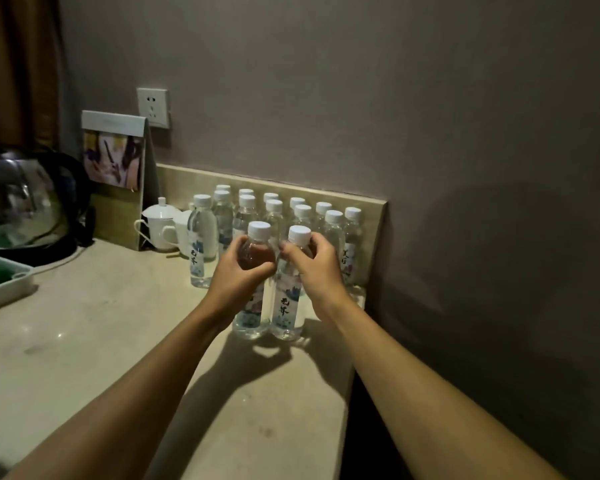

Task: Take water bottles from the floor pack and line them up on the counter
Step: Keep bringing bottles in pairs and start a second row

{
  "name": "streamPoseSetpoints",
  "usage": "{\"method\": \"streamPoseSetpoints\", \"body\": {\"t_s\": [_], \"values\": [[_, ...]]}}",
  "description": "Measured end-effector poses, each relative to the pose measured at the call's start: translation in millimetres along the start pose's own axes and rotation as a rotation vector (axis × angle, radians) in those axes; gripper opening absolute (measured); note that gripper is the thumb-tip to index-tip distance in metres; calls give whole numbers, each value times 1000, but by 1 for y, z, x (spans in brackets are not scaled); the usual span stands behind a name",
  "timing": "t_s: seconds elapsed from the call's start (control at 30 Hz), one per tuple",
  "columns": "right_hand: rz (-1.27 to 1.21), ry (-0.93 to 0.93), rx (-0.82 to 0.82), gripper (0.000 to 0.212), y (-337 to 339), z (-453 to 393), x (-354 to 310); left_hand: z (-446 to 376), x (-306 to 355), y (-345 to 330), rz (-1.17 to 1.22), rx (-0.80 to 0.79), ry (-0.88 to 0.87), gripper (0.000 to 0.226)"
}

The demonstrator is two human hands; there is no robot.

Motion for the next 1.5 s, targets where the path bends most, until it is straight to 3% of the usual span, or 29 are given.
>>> {"method": "streamPoseSetpoints", "body": {"t_s": [0.27,0.63,0.77,0.97,1.07,1.17,1.33,1.5], "values": [[88,14,139,14,-52,-25,7,-34,-40,51,85,-133,-16,46],[74,-79,309,21,-73,-17,2,-47,-47,68,118,-327,-105,53],[301,-214,344,61,-86,-5,-1,-48,-51,78,75,-379,-93,74],[661,-290,398,83,-82,20,27,-47,-47,85,-181,-469,-26,106],[789,-355,446,85,-85,20,55,-42,-57,90,-468,-425,-13,89],[827,-316,573,72,-93,20,69,-29,-65,93,-776,-453,-23,68],[700,-272,597,63,-95,16,74,-23,-59,93,-905,-399,-40,53],[724,-285,572,49,-99,12,77,-14,-67,91,-885,-365,-44,38]]}}
Point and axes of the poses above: each hand's wrist, its own z-axis away from the middle knuckle, its own y-axis out of the back of the hand, x = y × z, the point moved 2 cm from there along -z, towards the middle knuckle, and after that the axes turned 10 degrees about -y, right-handed, at the moved point
